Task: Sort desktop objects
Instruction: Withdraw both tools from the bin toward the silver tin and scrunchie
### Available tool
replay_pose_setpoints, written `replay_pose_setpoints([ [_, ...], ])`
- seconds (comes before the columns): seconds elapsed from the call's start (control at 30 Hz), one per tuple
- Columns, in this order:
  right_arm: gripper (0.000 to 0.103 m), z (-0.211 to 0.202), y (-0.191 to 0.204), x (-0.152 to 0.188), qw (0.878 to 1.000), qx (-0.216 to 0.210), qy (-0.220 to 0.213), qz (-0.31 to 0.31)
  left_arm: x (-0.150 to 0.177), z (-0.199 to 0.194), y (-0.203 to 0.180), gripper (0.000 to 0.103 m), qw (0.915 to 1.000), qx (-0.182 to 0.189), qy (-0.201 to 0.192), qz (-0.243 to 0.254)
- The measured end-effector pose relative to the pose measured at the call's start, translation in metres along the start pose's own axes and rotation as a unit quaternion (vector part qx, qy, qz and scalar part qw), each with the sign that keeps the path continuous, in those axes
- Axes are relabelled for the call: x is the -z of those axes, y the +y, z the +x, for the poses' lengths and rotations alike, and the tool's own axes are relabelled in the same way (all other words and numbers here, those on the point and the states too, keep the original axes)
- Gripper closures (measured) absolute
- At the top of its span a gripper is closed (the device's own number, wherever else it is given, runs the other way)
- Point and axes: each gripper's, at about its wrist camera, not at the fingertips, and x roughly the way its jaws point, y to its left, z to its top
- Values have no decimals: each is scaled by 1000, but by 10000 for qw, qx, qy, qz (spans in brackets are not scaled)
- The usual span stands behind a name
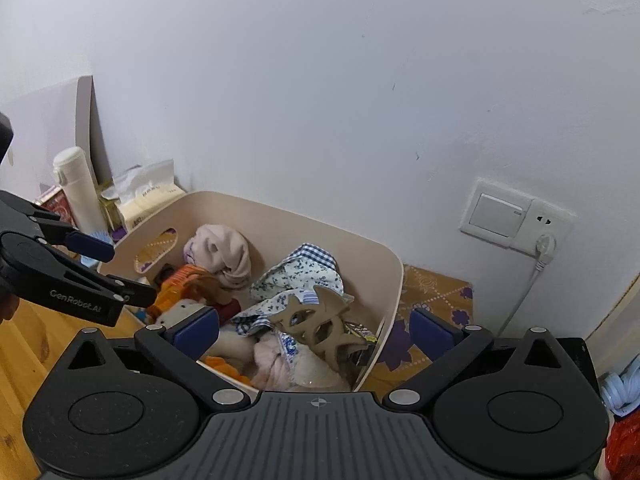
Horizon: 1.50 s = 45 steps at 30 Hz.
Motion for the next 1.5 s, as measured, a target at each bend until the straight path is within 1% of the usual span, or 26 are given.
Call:
replay_pose_setpoints([
  [0.1, 0, -13, 5, 3, 9999, -68, -107, 55, 9, -12, 3, 28, 10000, 67, -60, -32],
  [0.3, 0, -39, 23, 18, 9993, -15, -358, -70, 34, -31, 8, 28, 9999, 120, -101, -5],
  [0.5, 0, -54, 38, 34, 9994, -60, -295, -185, 59, -38, 14, 28, 9999, 124, -58, 20],
  [0.57, 0, -56, 41, 40, 9995, -62, -266, -170, 67, -40, 17, 28, 9999, 99, -103, -18],
  [0.7, 0, -60, 44, 54, 9996, -97, -227, -120, 83, -38, 19, 28, 10000, 96, -20, -17],
  [0.9, 0, -56, 46, 77, 9999, -126, -10, -91, 104, -31, 23, 28, 9998, 179, 112, -8],
  [1.07, 0, -50, 49, 96, 9998, -66, 137, -146, 120, -19, 23, 28, 9994, 205, 259, 46],
  [1.17, 0, -44, 48, 105, 9997, -74, 201, -124, 127, -13, 22, 28, 9994, 211, 260, 67],
  [1.3, 0, -32, 47, 115, 9994, -103, 342, -44, 133, -2, 20, 28, 9991, 275, 329, 53],
  [1.5, 0, -13, 46, 128, 9988, -131, 464, 98, 138, 18, 18, 28, 9987, 247, 453, 44],
])
